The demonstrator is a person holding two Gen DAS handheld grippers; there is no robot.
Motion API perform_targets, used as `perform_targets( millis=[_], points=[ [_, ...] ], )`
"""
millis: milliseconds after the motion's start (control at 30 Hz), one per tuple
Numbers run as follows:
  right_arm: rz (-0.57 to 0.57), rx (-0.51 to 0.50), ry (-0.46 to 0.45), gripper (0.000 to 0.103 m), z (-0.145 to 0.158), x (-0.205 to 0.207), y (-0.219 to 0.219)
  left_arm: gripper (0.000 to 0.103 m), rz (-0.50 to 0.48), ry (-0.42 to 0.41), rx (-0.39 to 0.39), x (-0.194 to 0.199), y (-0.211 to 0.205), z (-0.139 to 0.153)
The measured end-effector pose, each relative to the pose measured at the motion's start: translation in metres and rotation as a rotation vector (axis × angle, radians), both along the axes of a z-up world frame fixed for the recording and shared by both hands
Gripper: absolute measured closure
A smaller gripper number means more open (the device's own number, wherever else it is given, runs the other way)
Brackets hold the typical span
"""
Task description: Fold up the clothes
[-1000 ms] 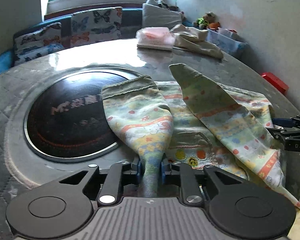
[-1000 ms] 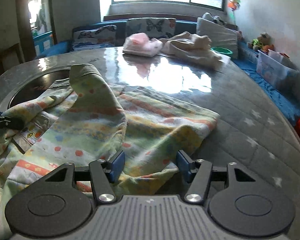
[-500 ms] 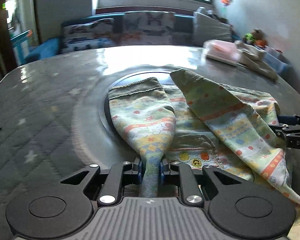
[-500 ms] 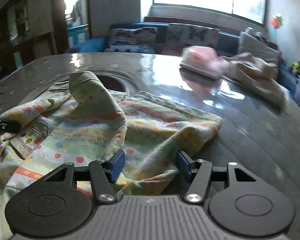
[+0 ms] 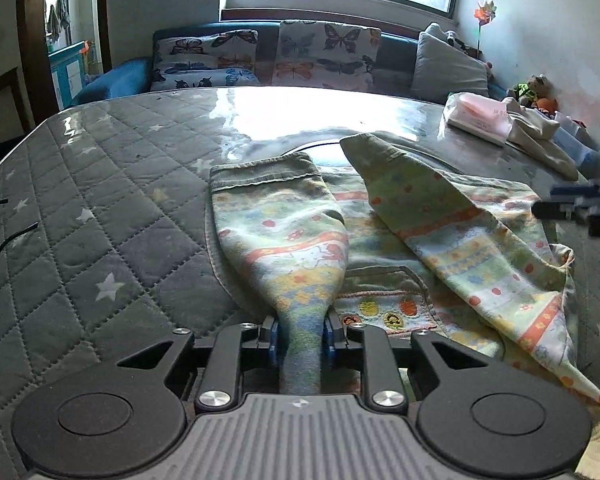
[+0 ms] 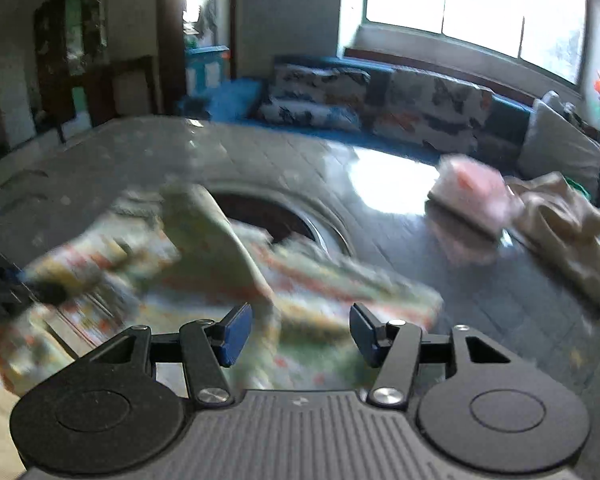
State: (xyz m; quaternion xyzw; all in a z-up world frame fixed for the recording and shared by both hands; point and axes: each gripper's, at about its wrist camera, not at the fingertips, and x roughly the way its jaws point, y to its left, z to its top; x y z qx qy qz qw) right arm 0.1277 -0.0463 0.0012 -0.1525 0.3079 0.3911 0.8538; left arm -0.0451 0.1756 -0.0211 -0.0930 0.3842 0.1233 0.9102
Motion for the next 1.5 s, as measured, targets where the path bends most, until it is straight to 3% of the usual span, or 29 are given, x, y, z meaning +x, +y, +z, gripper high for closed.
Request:
perform_targets(
  millis=[300,600,633,733,833,933,1033,1133,1233,1333,1400,1467,1500],
  points=[
    [0.153,-0.033,-0.037,0.048,0.0,-0.004,0.094,0.078,0.001,-0.012,-0.019,0.0,0.003,-0.001],
    [0.137,-0.084,-0.024,0.047,-0.03,0.017,0.146,0.076,-0.004,-0.019,-0.035,-0.002,0.005,-0.001],
    [0.131,-0.096,-0.031,0.049,-0.034,0.018,0.148,0.076,-0.004,-0.02,-0.035,-0.002,0.005,-0.001],
    [0.125,-0.114,-0.018,0.079,-0.041,0.021,0.146,0.076,-0.006,-0.024,-0.04,-0.003,0.005,-0.001],
    [0.109,-0.111,-0.025,0.093,-0.04,0.021,0.14,0.076,-0.005,-0.024,-0.039,-0.003,0.005,0.0],
    [0.099,-0.095,-0.043,0.096,-0.035,0.019,0.129,0.076,-0.005,-0.025,-0.038,-0.004,0.004,0.0],
    [0.128,-0.089,-0.029,0.093,-0.029,0.019,0.123,0.074,-0.005,-0.02,-0.033,-0.003,0.003,0.0],
    [0.108,-0.077,-0.068,0.046,-0.026,0.017,0.122,0.073,-0.006,-0.021,-0.027,-0.003,0.001,0.0],
    [0.091,-0.048,-0.034,0.043,-0.027,0.027,0.125,0.071,-0.007,-0.019,-0.025,-0.003,0.001,0.0],
    [0.086,-0.056,-0.006,0.031,-0.033,0.035,0.13,0.071,-0.01,-0.017,-0.028,-0.002,0.002,0.0],
    [0.084,-0.073,0.007,0.036,-0.039,0.04,0.134,0.071,-0.011,-0.015,-0.032,-0.001,0.002,0.001],
    [0.078,-0.086,0.029,0.058,-0.044,0.043,0.135,0.071,-0.012,-0.015,-0.034,-0.002,0.003,0.001],
    [0.073,-0.088,0.027,0.064,-0.044,0.043,0.133,0.071,-0.012,-0.016,-0.035,-0.002,0.003,0.001]
  ],
)
